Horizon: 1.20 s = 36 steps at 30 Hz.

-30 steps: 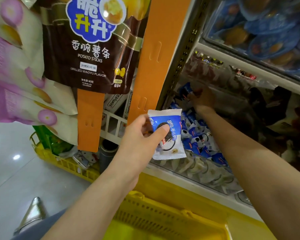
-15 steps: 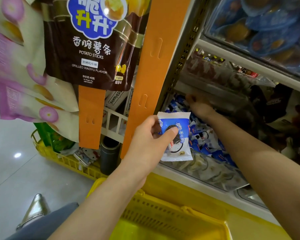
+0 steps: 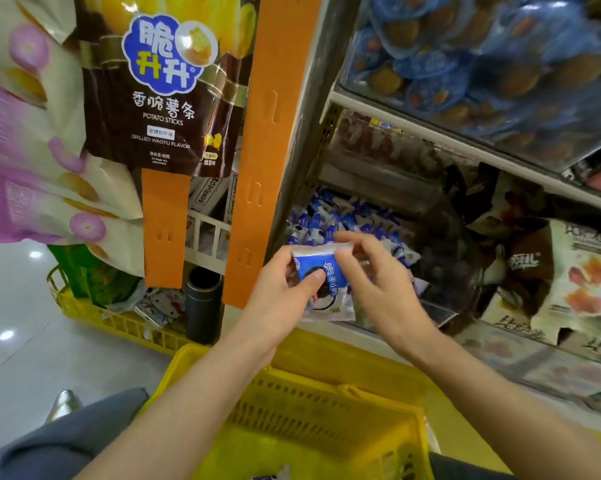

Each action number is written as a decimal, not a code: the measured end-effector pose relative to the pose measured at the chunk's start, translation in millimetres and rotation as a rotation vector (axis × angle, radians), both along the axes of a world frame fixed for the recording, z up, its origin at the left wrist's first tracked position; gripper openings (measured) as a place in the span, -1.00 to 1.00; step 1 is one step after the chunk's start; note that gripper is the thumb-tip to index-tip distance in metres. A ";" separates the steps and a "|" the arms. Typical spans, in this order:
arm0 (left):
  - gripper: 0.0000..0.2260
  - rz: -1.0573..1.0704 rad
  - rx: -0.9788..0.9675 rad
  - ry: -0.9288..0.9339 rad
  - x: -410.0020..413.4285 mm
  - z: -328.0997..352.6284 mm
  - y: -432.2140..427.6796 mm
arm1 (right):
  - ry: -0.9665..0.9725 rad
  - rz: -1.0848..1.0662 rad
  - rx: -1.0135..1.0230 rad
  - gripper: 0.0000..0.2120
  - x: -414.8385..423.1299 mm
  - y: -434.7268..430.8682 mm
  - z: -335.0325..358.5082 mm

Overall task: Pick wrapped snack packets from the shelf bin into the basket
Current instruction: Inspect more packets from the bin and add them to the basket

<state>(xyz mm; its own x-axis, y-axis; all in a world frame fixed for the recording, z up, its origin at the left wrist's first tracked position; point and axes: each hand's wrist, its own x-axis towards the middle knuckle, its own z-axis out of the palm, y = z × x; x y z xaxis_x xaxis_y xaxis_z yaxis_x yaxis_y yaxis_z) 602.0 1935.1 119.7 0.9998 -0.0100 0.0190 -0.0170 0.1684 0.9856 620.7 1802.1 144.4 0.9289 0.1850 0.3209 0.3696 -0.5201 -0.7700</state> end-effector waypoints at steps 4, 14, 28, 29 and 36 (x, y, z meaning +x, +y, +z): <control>-0.79 -0.040 0.048 -0.013 -8.3 -8.9 -5.1 | 0.171 0.001 0.083 -0.84 -16.3 -10.7 -11.7; -0.83 -0.019 0.156 0.026 -17.0 -24.8 -21.2 | 0.254 0.023 0.246 -0.85 -32.6 -29.4 -39.0; -0.68 -0.234 0.061 0.243 -21.7 -34.2 -29.6 | -0.021 -0.162 0.080 -0.90 -42.5 -44.7 -35.7; -0.66 -0.239 0.040 0.253 -22.1 -33.8 -30.0 | 0.038 -0.200 0.180 -0.91 -41.5 -45.5 -33.6; -0.83 0.064 -0.050 0.085 -15.1 -25.2 -21.8 | 0.400 -0.086 0.448 -0.83 -39.1 -48.6 -34.9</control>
